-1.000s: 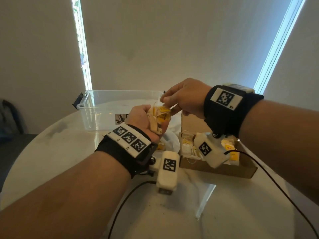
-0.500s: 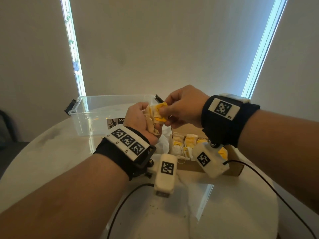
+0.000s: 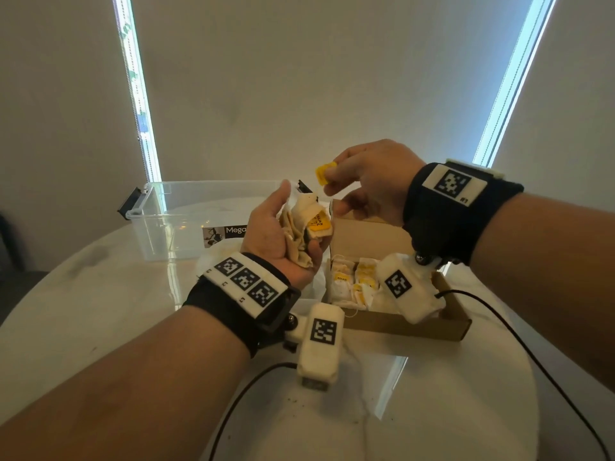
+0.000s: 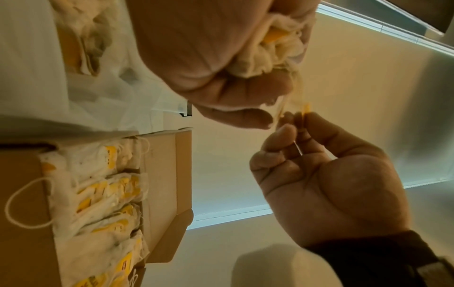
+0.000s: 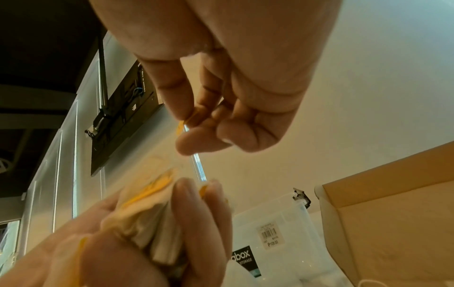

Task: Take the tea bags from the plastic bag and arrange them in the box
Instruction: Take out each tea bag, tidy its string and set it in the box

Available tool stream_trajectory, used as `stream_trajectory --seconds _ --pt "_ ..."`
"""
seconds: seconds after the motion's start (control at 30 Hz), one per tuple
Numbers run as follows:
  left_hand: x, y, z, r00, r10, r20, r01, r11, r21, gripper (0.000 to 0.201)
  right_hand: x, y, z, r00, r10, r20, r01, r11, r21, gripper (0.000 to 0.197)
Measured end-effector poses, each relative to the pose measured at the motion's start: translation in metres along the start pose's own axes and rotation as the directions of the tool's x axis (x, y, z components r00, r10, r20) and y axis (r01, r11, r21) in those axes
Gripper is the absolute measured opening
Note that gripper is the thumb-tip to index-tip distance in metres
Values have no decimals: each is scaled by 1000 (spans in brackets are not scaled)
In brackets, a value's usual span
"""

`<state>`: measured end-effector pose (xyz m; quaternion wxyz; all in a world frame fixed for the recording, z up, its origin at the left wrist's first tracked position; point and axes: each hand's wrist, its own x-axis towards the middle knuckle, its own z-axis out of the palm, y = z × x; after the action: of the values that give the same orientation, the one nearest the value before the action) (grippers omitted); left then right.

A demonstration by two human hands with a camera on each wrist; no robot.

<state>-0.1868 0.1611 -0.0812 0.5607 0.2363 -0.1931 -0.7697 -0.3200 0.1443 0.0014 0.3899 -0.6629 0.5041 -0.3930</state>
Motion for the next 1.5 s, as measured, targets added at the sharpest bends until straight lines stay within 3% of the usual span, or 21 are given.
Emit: stream_trajectory --seconds 0.1,0.3,0.4,0.5,0.67,0.8,0.87,0.97,1.07,1.13,1.37,1.5 --pt "-2 1 -1 1000 -1 3 1 1000 -3 46 2 -6 -3 1000 -5 0 5 997 75 15" --pt "-5 1 -1 1000 10 8 -11 997 74 11 2 -15 -7 1000 6 3 -6 999 45 20" --pt "-6 5 -1 999 41 -10 -40 996 83 10 -1 -15 -7 999 30 24 -31 999 40 22" --pt "-9 4 -3 1000 22 -9 -21 999 44 24 -2 -19 -7 1000 0 12 -2 995 95 22" --pt "-11 -2 -6 996 -68 52 72 994 -84 71 -3 -37 -6 999 -38 34 27 956 291 22" --pt "-12 -5 -5 990 -105 91 113 990 -84 80 -4 -52 -6 997 -67 35 49 926 374 23" --pt "-11 -7 -7 986 -125 113 132 990 -54 75 -5 -59 -9 996 -91 8 82 927 366 21" --pt "-11 -7 -12 978 -131 161 134 991 -13 51 -5 -66 -13 991 -124 -58 136 933 334 20" --pt "-12 -7 -12 988 -87 124 82 995 48 23 -4 -68 -18 986 -135 -93 161 908 387 21" --pt "-13 -6 -12 992 -70 101 63 996 70 15 -4 -68 -19 985 -137 -102 167 900 403 20" --pt "-8 -2 -13 1000 3 28 -7 991 131 14 -2 -65 -31 980 -134 -149 179 921 345 19" --pt "-4 -2 -11 998 50 34 -57 961 269 21 -5 -58 -33 988 -115 -99 143 921 363 20"
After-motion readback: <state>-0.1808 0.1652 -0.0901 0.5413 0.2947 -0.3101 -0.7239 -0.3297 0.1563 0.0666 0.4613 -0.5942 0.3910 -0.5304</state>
